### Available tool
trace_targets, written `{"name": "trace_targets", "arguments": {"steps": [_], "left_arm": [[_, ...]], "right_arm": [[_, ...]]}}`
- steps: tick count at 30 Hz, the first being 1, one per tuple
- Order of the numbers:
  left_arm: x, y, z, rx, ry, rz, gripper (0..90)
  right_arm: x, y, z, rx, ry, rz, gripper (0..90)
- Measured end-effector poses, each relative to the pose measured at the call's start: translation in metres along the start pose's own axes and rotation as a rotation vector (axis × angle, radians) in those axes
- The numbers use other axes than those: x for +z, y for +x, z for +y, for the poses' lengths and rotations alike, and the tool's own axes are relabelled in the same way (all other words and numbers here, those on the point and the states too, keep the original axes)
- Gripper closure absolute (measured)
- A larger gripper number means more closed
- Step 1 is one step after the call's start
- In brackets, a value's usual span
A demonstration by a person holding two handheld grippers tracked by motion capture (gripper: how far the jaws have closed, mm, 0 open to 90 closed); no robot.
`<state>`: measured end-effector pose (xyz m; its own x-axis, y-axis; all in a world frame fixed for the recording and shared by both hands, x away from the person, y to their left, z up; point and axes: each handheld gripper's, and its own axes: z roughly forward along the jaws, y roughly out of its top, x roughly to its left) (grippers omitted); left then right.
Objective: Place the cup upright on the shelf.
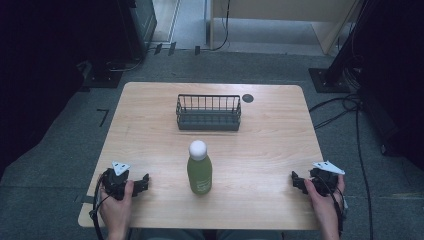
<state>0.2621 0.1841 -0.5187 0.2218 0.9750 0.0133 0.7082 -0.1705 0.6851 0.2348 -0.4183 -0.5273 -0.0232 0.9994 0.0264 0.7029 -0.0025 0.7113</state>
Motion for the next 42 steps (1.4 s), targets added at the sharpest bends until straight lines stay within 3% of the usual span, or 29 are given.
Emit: {"name": "trace_targets", "arguments": {"steps": [9, 15, 27, 35, 42], "left_arm": [[0.000, 0.001, 0.000, 0.003, 0.001, 0.001, 0.0], [0.000, 0.000, 0.000, 0.002, 0.001, 0.000, 0.0], [0.000, 0.000, 0.000, 0.001, 0.001, 0.000, 0.0], [0.000, 0.000, 0.000, 0.002, 0.001, 0.000, 0.0], [0.000, 0.001, 0.000, 0.001, 0.001, 0.000, 0.0]], "right_arm": [[-0.003, 0.003, -0.002, 0.016, 0.006, -0.017, 0.0], [-0.011, 0.017, -0.002, -0.010, 0.021, -0.007, 1.4], [-0.026, 0.070, 0.013, -0.101, -0.029, 0.094, 3.1], [-0.030, 0.091, 0.017, -0.127, -0.045, 0.136, 4.2], [-0.036, 0.113, 0.021, -0.155, -0.058, 0.200, 4.4]]}}
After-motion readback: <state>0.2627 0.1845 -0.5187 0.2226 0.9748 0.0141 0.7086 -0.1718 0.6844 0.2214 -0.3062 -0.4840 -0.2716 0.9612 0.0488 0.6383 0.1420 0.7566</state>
